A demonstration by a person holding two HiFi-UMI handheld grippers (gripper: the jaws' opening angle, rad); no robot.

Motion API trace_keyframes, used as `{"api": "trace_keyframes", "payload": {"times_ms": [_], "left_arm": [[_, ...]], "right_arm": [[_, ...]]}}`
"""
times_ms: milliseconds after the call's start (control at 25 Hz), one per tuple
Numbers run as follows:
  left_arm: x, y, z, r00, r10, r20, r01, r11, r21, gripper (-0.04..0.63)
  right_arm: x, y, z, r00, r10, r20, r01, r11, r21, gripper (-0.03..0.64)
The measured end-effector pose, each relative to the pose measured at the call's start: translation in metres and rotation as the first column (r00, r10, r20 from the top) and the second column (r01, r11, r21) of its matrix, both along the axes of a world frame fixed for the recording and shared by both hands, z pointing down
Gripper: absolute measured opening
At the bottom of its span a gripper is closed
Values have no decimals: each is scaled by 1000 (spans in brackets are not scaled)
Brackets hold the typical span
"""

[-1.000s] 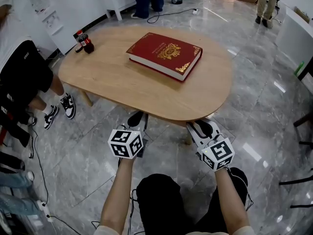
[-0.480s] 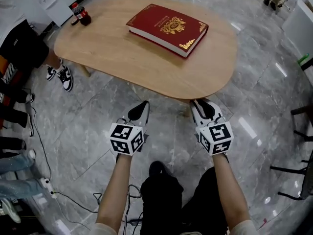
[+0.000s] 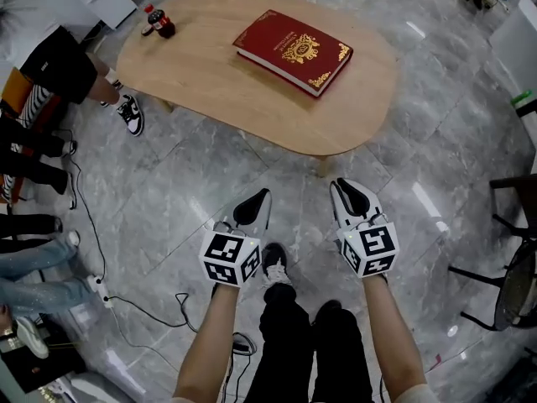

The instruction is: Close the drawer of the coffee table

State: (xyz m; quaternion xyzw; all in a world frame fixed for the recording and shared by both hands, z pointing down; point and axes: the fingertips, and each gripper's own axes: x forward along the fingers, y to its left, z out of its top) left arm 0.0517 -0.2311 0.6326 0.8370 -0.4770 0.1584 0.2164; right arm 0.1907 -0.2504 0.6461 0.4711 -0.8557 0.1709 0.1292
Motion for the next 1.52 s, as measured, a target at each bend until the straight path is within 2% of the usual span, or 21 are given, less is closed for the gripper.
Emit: {"api": "trace_keyframes", "payload": {"times_ms": [120,240,320,440,600,760,920,1120,1320,1520], "left_arm": [[1,25,-46,1000,-29,-6,29,999,-24,9],[1,43,-96,999,-50,-5,50,997,-50,9],[4,55,-131,999,-34,11,34,997,-65,9],[8,70,-185,999,2,39,1,997,-76,9],[-2,82,-250,1000,7,10,-6,996,-91,9],[-13,93,-303,999,-40,-25,37,994,-102,9],[-19,107,-324,998,-66,-4,65,993,-102,9],[-23,118,-365,990,-138,-17,137,990,-39,9],[-16,148,-390,977,-207,-40,207,978,-4,9],[-4,183,-386,964,-259,-66,258,966,-18,9]], "right_arm": [[-2,17,-47,1000,-2,19,2,1000,-16,58],[-13,34,-90,999,-47,-5,46,998,-38,58],[-20,48,-119,996,-79,-32,77,995,-57,58],[-23,65,-170,997,-75,-26,72,993,-89,58],[-30,79,-237,999,-37,4,37,993,-111,56],[-37,87,-300,999,-39,2,39,993,-113,51],[-33,106,-334,999,14,50,-7,991,-133,48],[-36,121,-357,996,31,84,-21,992,-120,44],[-35,146,-380,995,9,94,-2,997,-78,41],[-25,173,-393,993,-14,119,20,998,-57,20]]}}
